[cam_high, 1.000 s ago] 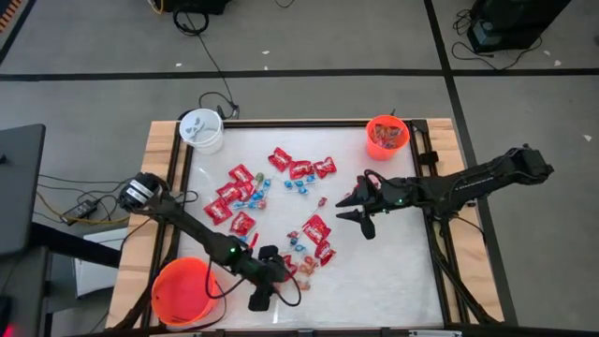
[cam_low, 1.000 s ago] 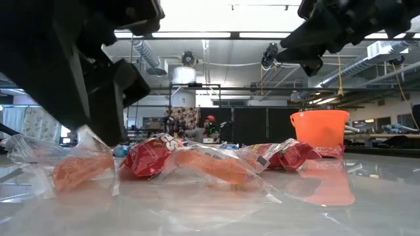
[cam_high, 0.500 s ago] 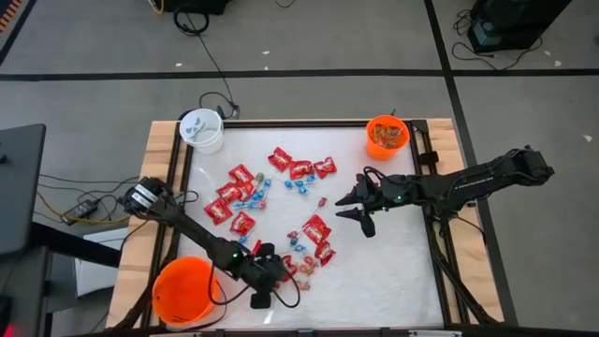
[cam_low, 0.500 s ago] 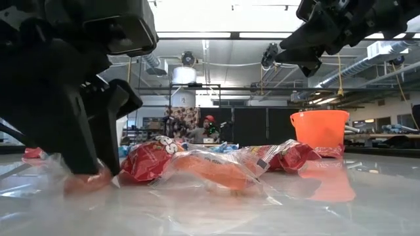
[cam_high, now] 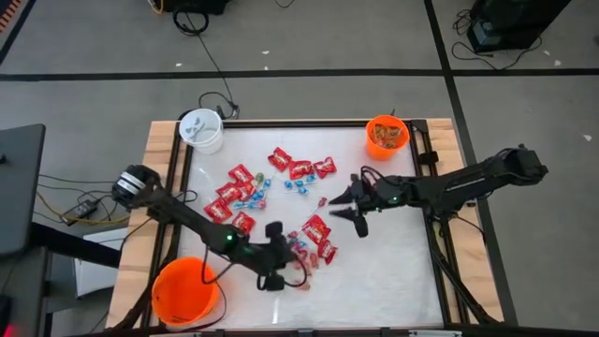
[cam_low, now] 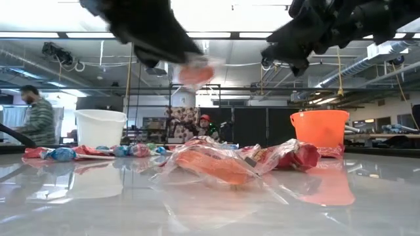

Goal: Sort candy by brand, put in halloween buckets
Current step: Put the bottom left orange gummy into the top orange bucket

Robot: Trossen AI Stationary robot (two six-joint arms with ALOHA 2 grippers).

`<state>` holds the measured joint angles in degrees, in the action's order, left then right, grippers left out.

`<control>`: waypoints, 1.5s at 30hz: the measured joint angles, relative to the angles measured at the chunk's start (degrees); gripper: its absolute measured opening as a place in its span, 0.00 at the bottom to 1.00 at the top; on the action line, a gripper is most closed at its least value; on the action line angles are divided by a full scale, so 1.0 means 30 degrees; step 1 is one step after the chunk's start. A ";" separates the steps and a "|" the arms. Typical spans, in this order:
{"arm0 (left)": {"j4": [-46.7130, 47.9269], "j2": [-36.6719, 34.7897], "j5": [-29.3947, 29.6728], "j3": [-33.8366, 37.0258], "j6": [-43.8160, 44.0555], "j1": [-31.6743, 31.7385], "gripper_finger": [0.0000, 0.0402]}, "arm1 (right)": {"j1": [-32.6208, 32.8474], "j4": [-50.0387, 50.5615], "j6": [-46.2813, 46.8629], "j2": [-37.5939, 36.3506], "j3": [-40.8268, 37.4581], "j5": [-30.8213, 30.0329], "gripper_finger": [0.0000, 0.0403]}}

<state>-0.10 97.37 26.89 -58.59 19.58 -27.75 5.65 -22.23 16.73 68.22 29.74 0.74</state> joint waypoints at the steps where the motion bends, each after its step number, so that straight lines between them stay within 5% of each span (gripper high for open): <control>1: -0.0165 -0.0186 0.0924 0.0004 -0.0202 0.0144 0.07 | 0.0000 -0.0696 -0.0001 0.0437 0.0000 0.0743 0.42; 5: -0.1591 -0.0736 0.3347 0.0015 -0.0426 0.0889 0.05 | 0.0007 -0.3356 -0.0437 0.2133 0.0000 0.2054 0.42; 13: -0.4668 -0.0708 0.4145 0.0000 -0.1570 0.1941 0.05 | 0.0064 -0.6623 -0.2089 0.4122 0.0000 0.1774 0.42; 37: -0.6487 -0.0723 0.4737 -0.0007 -0.3900 0.2630 0.05 | 0.0474 -0.7285 -0.1935 0.4096 0.0007 0.1271 0.41; 45: -0.6697 -0.0730 0.4729 -0.0022 -0.3877 0.2630 0.05 | 0.0474 -0.7172 -0.1617 0.4096 0.0007 0.1279 0.28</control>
<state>-20.19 95.18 41.08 -58.65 7.95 -19.86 7.07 -43.75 11.88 80.51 29.76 4.58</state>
